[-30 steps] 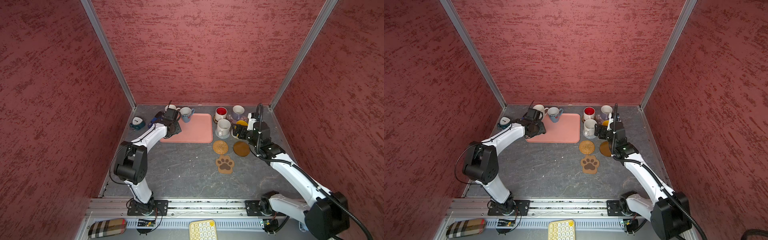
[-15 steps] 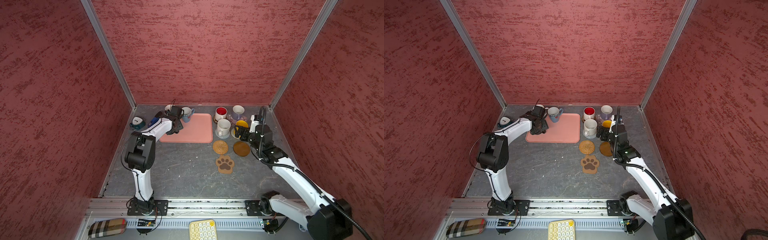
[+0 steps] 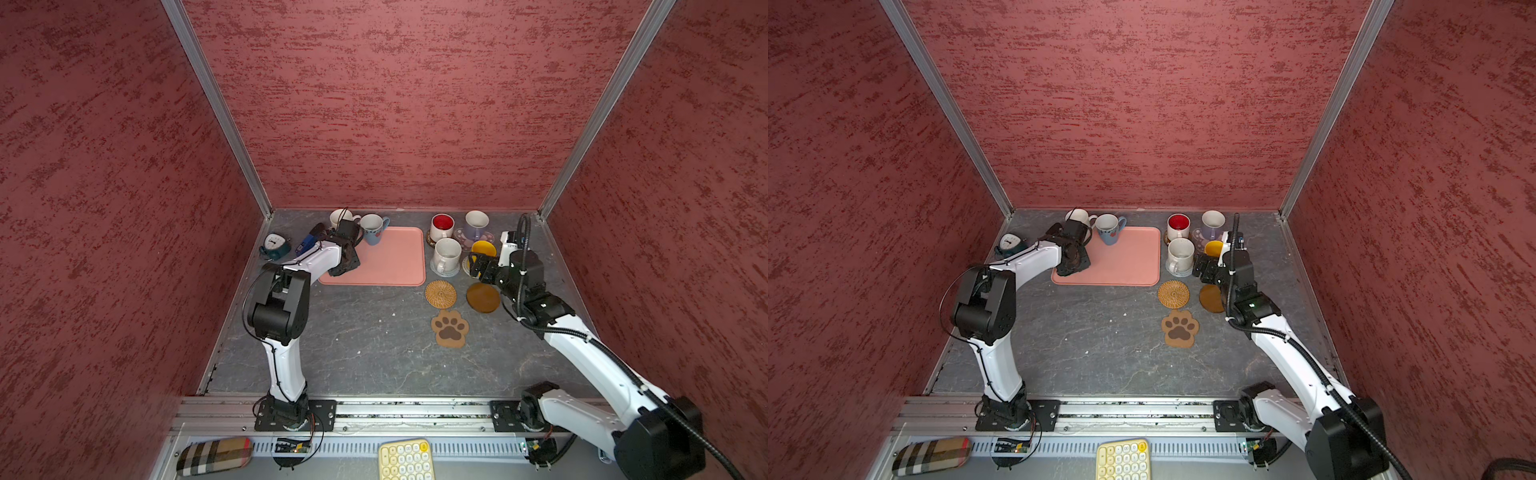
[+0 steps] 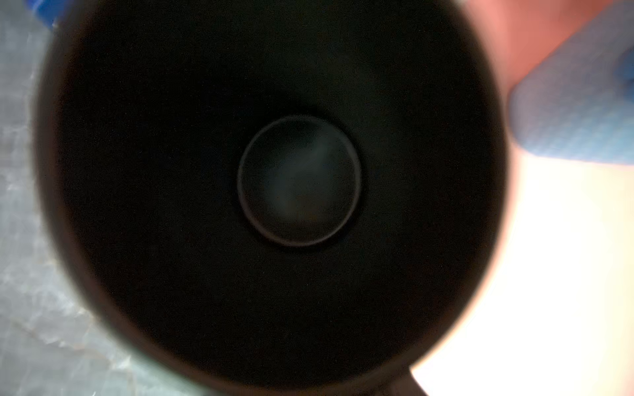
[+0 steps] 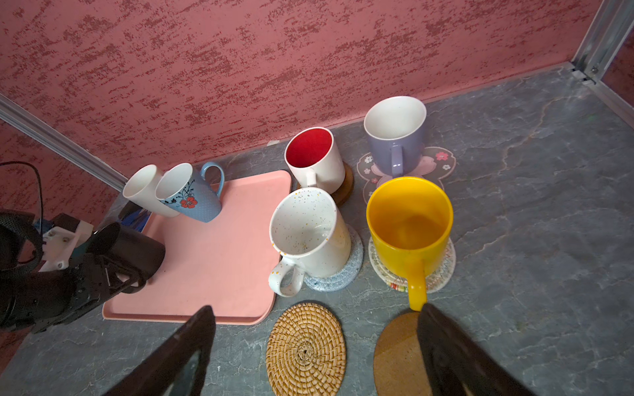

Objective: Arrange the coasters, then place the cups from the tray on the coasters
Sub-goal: 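Lift the black mug off the pink tray with the left gripper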

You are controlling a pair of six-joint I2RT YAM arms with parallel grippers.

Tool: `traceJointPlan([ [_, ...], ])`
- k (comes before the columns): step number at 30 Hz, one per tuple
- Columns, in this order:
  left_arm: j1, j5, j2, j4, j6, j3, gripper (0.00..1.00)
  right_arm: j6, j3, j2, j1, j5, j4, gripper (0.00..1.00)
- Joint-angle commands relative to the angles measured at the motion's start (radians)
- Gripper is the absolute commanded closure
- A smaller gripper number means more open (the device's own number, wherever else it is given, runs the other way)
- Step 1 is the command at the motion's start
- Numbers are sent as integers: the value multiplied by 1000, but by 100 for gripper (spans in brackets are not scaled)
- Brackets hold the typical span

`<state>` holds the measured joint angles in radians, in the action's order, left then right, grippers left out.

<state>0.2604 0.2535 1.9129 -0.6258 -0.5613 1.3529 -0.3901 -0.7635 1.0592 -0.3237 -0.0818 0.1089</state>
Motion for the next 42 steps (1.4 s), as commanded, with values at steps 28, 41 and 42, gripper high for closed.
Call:
traceJointPlan([
  [28,-81,-108,-66,137,64,-74,65,7,-7,8,-4,18,-9,7],
  [41,-81,-141,-67,131,87,-64,95,8,-21,21,-5,19,-8,7],
  [42,-81,-145,-72,129,90,-64,98,8,-21,21,-4,23,-9,7],
])
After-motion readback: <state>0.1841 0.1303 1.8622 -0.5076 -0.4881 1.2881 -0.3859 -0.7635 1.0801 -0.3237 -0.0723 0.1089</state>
